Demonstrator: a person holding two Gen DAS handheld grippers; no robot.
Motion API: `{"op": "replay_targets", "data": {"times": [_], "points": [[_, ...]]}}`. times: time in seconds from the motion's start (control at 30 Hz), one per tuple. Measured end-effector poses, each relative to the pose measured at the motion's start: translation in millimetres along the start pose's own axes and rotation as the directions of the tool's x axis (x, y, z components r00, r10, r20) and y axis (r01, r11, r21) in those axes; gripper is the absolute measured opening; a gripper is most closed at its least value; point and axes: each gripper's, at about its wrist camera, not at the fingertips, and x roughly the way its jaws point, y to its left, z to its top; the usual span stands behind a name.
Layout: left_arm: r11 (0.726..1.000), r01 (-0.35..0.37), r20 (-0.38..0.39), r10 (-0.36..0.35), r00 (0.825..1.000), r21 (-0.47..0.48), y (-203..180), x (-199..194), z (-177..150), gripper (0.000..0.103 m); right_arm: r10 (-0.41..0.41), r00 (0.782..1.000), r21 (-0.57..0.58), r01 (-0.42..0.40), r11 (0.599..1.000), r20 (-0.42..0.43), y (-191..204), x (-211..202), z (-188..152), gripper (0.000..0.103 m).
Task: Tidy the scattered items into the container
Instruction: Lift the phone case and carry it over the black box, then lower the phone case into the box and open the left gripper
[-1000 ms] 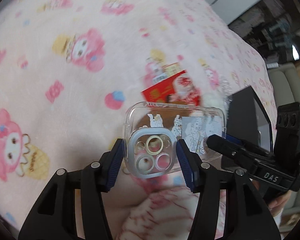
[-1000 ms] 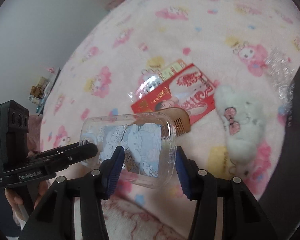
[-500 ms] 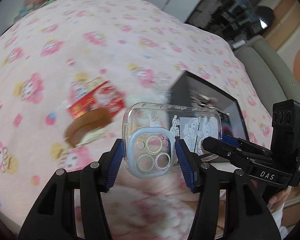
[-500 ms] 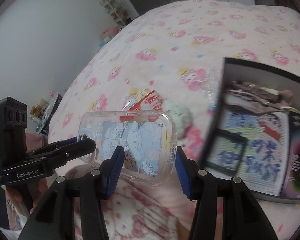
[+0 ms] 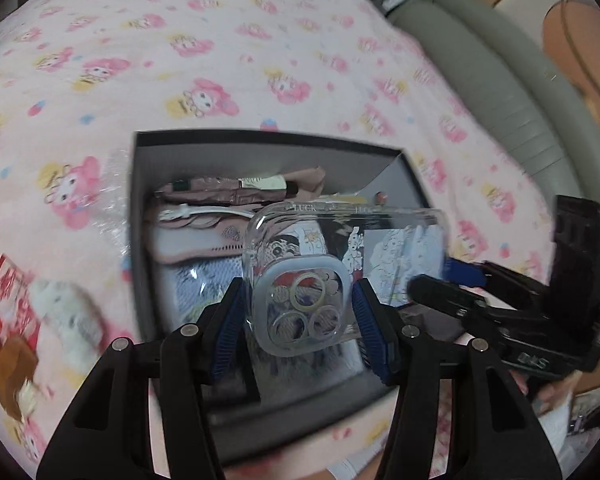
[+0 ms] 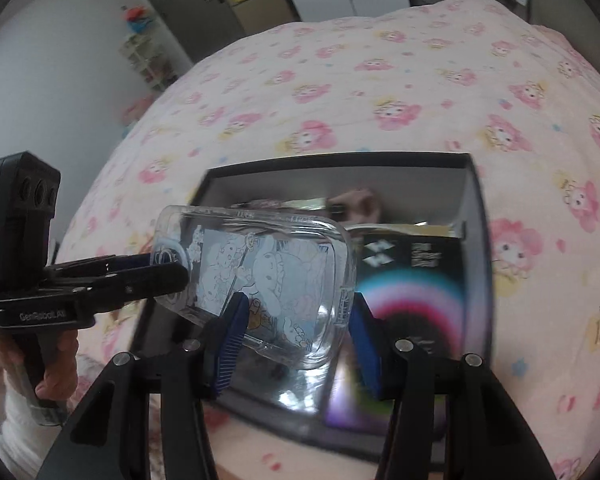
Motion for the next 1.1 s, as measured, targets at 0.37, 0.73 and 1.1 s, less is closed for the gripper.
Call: {"op": "replay_targets", "data": {"times": [0.37, 0.73, 1.1], "points": [[0.999, -0.020, -0.134, 0.026, 0.991, 0.041, 4.2, 57.5, -23.5, 0.058, -0.092, 0.982, 0.092, 0.108, 0.990, -0.162, -30.9, 48.2, -13.3, 0.047], [0.998, -0.018, -0.126, 0.025, 0.992, 0.061, 10.8, 39.9, -26.4, 0.059, -0.145, 0.984, 0.029, 0.148, 0.988, -0.103, -25.0, 27.5, -8.4, 0.046], [0.988, -0.139, -0.096, 0.144, 0.985, 0.060, 7.5, 74.8, 16.0, 0.036, -0.173, 0.977, 0.051, 0.180, 0.982, -0.124, -22.1, 69.6, 15.7, 0.046]]}}
